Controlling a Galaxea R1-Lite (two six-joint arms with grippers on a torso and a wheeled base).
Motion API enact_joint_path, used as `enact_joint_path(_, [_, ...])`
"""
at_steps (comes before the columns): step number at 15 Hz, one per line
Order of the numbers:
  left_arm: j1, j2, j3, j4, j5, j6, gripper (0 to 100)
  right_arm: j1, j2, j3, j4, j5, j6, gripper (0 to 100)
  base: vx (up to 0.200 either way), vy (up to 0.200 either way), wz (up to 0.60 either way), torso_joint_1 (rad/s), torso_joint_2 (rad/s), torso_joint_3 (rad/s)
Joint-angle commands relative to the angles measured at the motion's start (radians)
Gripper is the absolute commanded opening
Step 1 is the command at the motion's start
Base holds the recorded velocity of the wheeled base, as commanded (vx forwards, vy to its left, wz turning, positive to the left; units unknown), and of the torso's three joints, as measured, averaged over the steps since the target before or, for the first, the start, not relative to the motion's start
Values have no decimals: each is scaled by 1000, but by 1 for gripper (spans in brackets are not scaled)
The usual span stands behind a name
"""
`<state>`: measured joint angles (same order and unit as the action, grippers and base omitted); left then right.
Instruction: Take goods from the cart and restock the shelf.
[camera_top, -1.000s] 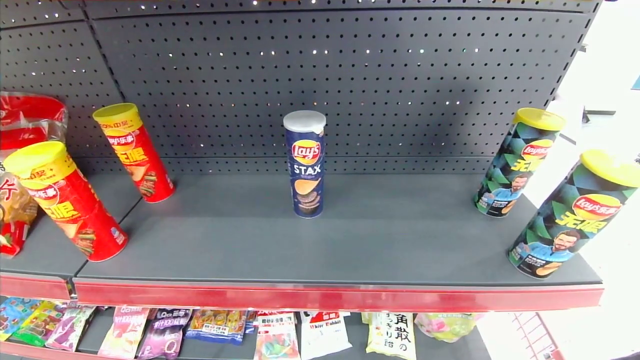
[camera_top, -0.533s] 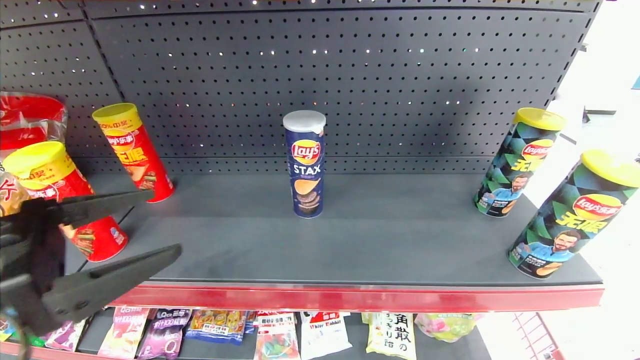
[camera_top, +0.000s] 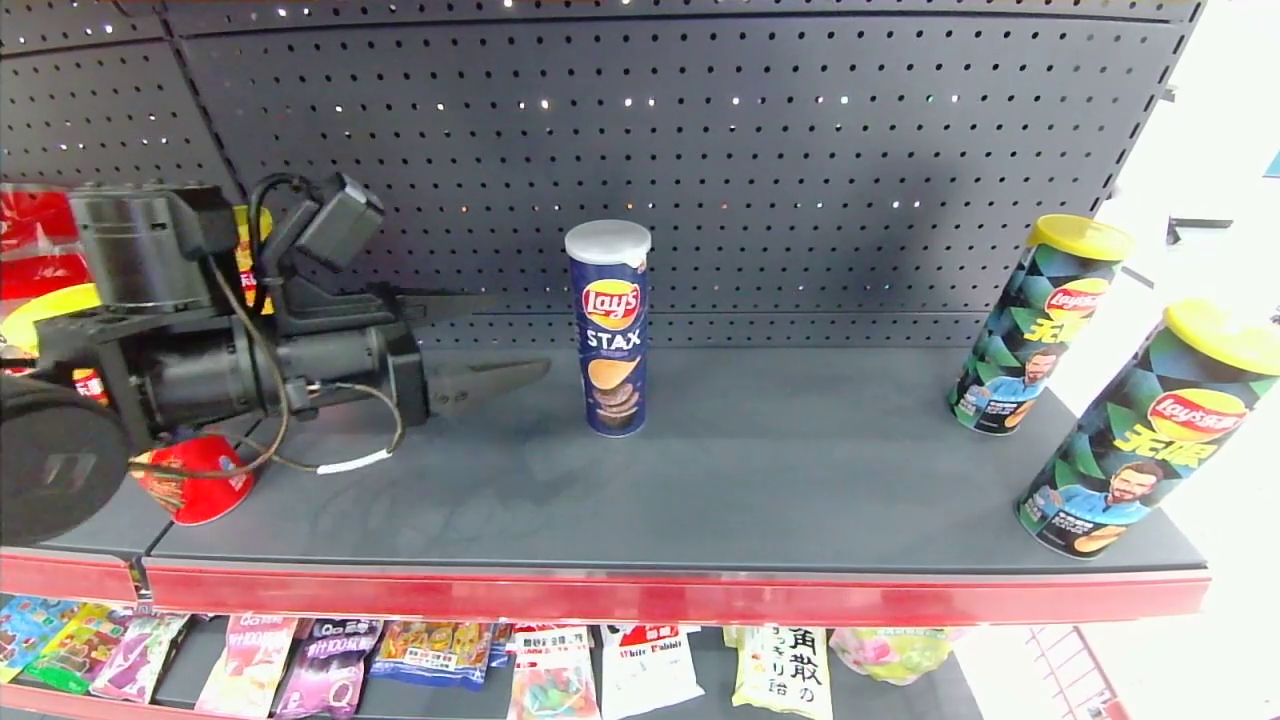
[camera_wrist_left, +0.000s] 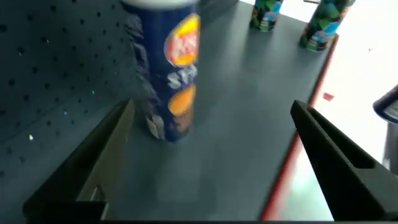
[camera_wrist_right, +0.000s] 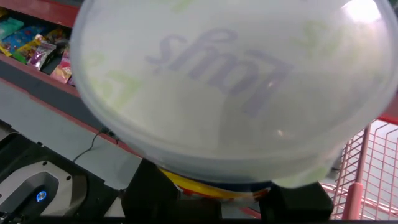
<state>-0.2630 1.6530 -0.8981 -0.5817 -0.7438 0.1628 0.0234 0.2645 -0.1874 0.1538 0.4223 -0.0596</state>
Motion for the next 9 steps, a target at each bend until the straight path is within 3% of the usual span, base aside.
enact_joint_path(1, [-15,153,-110,-1,-3,3,100,0,2,0,1,-4,0,0,0,0,0,0,0,0])
enact_joint_path(9, [-44,317,-314,2,-3,3,100,0,2,0,1,-19,0,0,0,0,0,0,0,0])
